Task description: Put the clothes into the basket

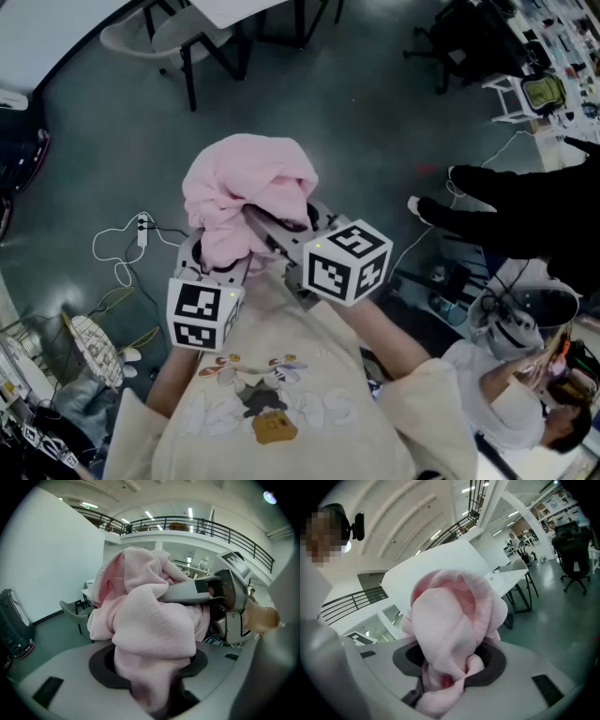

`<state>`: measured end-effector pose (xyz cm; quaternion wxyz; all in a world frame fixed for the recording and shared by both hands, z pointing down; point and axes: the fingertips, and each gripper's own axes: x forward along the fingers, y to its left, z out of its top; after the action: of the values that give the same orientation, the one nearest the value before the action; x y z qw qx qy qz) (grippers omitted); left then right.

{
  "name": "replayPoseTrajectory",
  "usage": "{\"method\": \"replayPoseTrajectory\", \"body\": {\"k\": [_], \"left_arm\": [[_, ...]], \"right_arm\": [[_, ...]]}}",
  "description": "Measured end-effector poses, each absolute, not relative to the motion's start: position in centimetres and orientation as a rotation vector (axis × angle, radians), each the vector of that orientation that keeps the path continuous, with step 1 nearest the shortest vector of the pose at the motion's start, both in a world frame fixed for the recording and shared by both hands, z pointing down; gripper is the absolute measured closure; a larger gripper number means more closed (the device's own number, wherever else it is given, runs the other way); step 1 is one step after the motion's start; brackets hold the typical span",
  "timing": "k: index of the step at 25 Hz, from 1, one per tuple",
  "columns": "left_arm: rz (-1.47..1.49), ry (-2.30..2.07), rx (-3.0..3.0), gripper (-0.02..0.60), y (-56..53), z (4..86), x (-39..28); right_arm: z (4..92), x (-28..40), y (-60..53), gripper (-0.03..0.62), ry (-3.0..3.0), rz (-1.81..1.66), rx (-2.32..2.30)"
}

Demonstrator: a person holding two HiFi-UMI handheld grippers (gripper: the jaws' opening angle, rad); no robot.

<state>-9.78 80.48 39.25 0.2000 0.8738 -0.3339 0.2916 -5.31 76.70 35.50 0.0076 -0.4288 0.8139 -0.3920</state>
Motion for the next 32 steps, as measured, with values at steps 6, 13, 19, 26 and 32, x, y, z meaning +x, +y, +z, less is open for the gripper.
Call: {"method": "replayPoseTrajectory", "body": {"k": [6, 13, 19, 26, 32], "left_arm": [[0.798, -0.919, 2.418, 0.342, 83.1, 38.6, -10.7], [0.805, -0.902, 2.412, 0.342, 84.8, 38.8, -10.0], [0.796, -0.924, 2.409, 0.341, 85.0, 38.9, -10.2], [0.787, -0.957, 2.380, 0.341, 83.6, 39.3, -12.9], [0.757, -0.949, 2.410, 0.341, 81.8, 38.7, -12.1]], "right_arm": [[34.9, -6.2, 79.3, 0.393, 2.524, -1.258, -1.343], [35.2, -5.4, 81.0, 0.390, 2.496, -1.285, -1.361], [35.2, -5.7, 81.0, 0.388, 2.508, -1.295, -1.334], [35.8, -8.4, 79.4, 0.386, 2.507, -1.320, -1.318], [35.4, -7.6, 77.6, 0.384, 2.491, -1.364, -1.307]]}}
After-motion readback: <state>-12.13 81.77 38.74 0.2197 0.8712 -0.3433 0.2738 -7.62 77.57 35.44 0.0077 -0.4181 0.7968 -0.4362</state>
